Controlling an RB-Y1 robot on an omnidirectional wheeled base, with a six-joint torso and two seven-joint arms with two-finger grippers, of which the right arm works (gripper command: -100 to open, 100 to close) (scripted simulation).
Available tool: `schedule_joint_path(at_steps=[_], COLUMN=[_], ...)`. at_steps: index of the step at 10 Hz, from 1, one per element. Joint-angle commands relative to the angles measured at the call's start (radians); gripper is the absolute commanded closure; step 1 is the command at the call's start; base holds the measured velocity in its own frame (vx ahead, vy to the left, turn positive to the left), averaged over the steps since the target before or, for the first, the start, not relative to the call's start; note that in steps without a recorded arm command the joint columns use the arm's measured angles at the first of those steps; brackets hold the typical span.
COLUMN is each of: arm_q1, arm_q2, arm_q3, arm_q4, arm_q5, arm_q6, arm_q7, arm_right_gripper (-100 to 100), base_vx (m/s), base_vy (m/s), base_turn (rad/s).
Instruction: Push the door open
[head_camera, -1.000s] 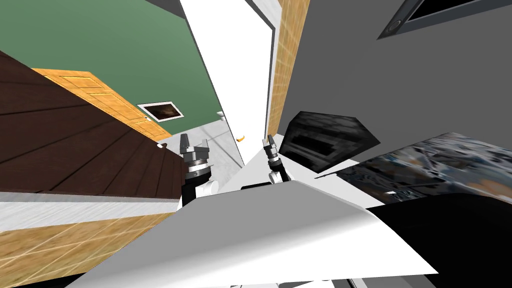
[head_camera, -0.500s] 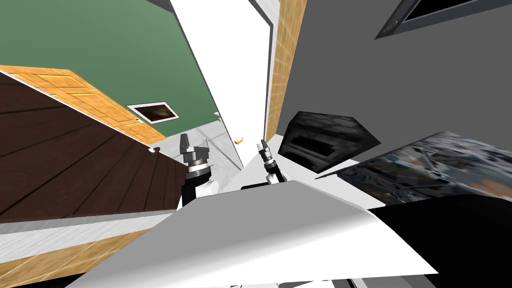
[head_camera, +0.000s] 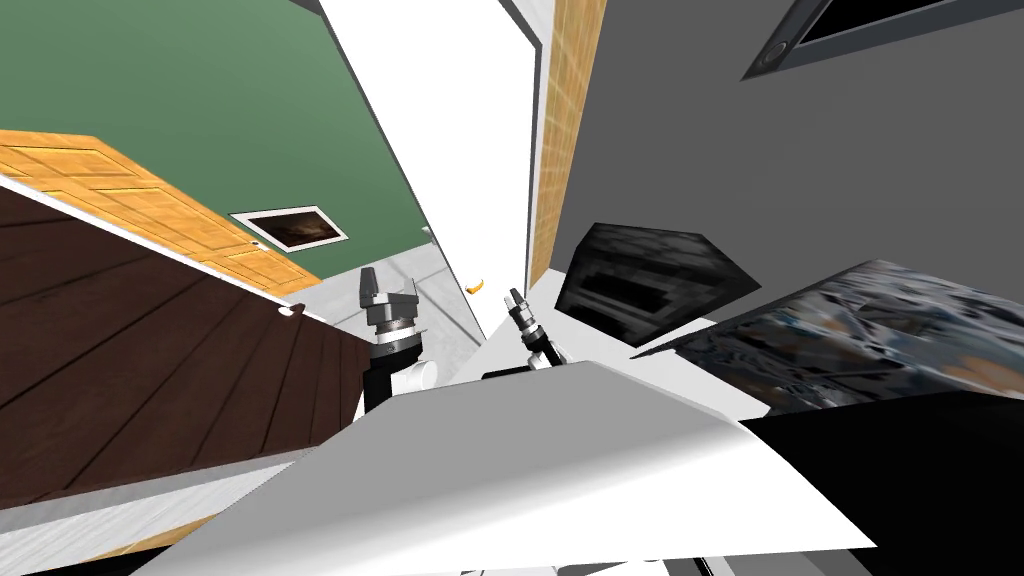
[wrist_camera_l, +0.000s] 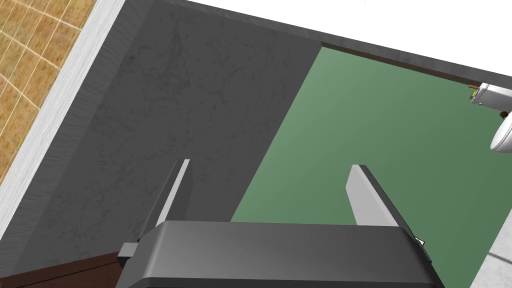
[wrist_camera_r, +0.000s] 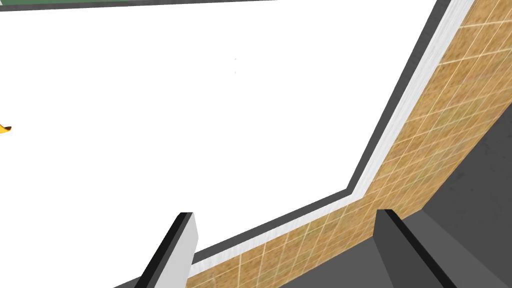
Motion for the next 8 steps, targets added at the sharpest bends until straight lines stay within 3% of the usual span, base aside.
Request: schedule_joint_path(at_steps=[1,8], arm_q1=[-0.017,-0.081], arm_q2=[-0.004,-0.027], arm_q3=[0.029,0.148], arm_q4=[0.046,0.221], arm_q5=[-0.001,-0.006], arm_q6=[-0.006,-0.021], arm_q7=[-0.006,-0.034], arm_right_gripper=[-100,-100], base_vx=[0.095,0.099], base_vy=[0.008,0.017], base_turn=[-0.062,-0.062])
